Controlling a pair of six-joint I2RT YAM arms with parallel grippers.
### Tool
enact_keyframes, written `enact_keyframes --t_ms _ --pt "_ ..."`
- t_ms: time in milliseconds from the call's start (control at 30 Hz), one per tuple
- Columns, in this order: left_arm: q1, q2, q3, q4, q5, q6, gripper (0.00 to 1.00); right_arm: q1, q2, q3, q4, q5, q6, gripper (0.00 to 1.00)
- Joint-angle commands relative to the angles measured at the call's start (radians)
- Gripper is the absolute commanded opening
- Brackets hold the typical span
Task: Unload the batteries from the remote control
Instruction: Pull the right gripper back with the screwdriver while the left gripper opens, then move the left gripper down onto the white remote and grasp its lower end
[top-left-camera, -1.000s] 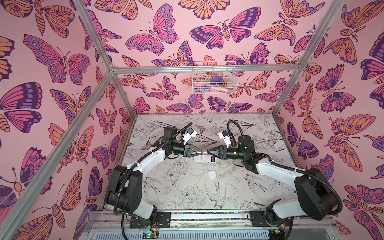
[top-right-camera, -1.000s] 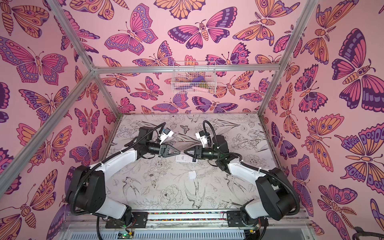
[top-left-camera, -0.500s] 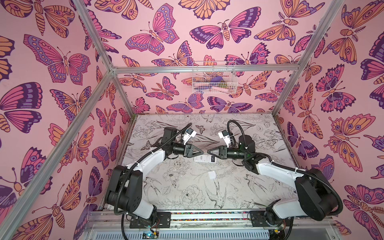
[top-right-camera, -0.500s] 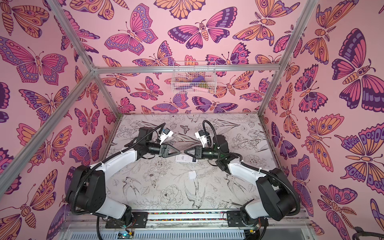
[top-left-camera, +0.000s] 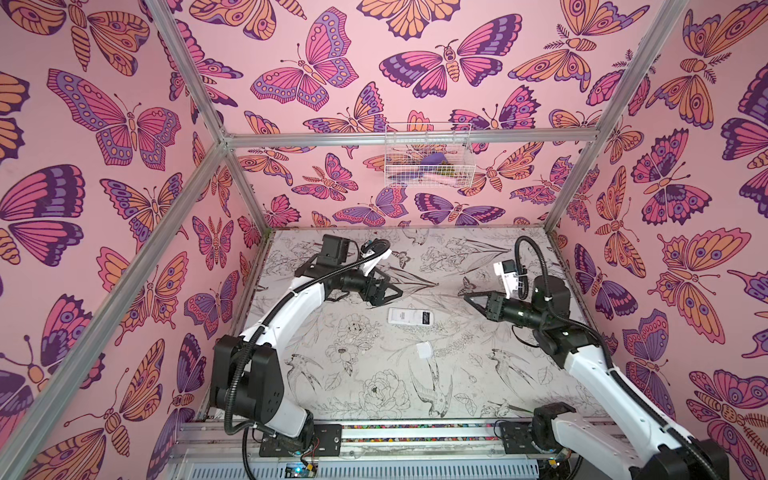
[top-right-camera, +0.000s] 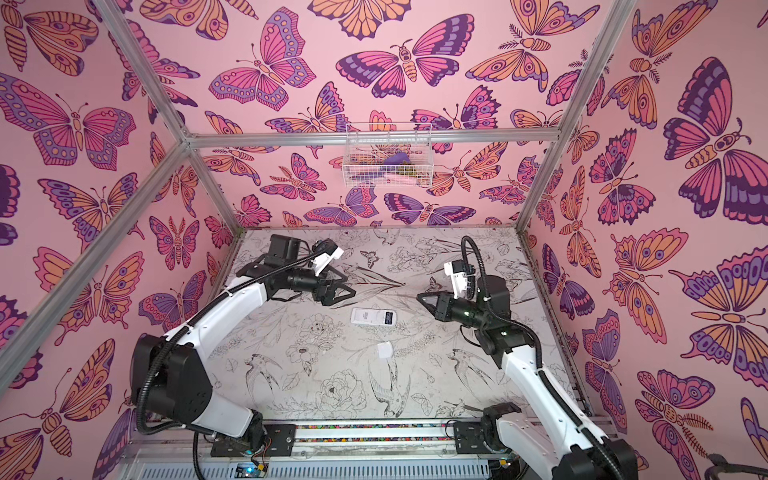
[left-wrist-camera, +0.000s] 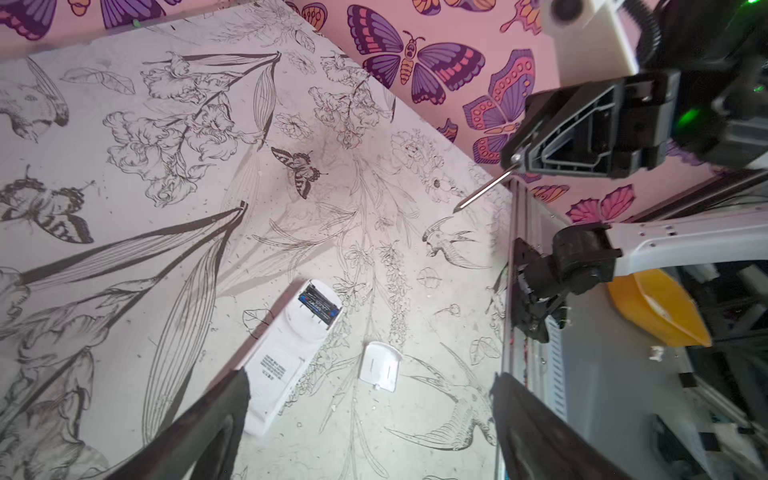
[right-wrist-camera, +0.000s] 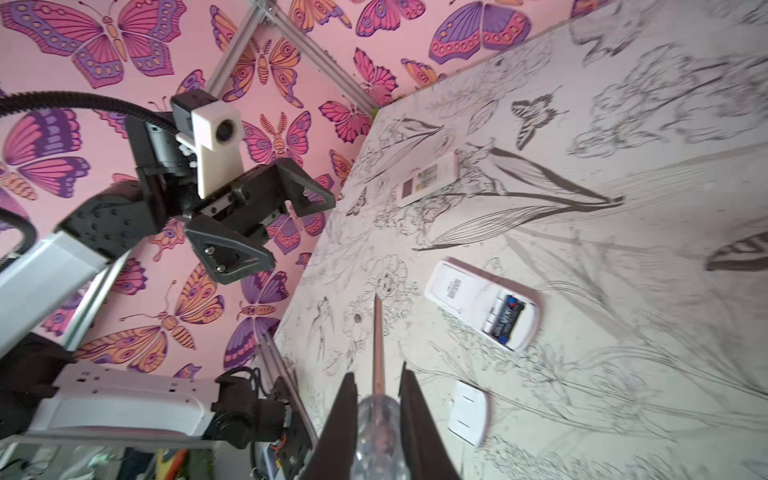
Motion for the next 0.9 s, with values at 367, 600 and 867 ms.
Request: enact_keyframes --t_ms 367,600,867 --pt "-0.155 0.23 -0.001 -0.133 -0.309 0.808 1.0 -0.033 -0.161 -0.031 -0.292 0.307 -0.217 0.02" --pt "-0.191 0.302 0.011 -0.13 -0.346 0.851 1.0 -0.033 -0.165 -0.028 -0.295 0.308 -0.218 0.02" --pt "-0.231 0.389 0.067 -0.133 -0.418 0.842 1.0 -0.033 -0.15 -0.033 -0.278 0.282 -0.209 0.02"
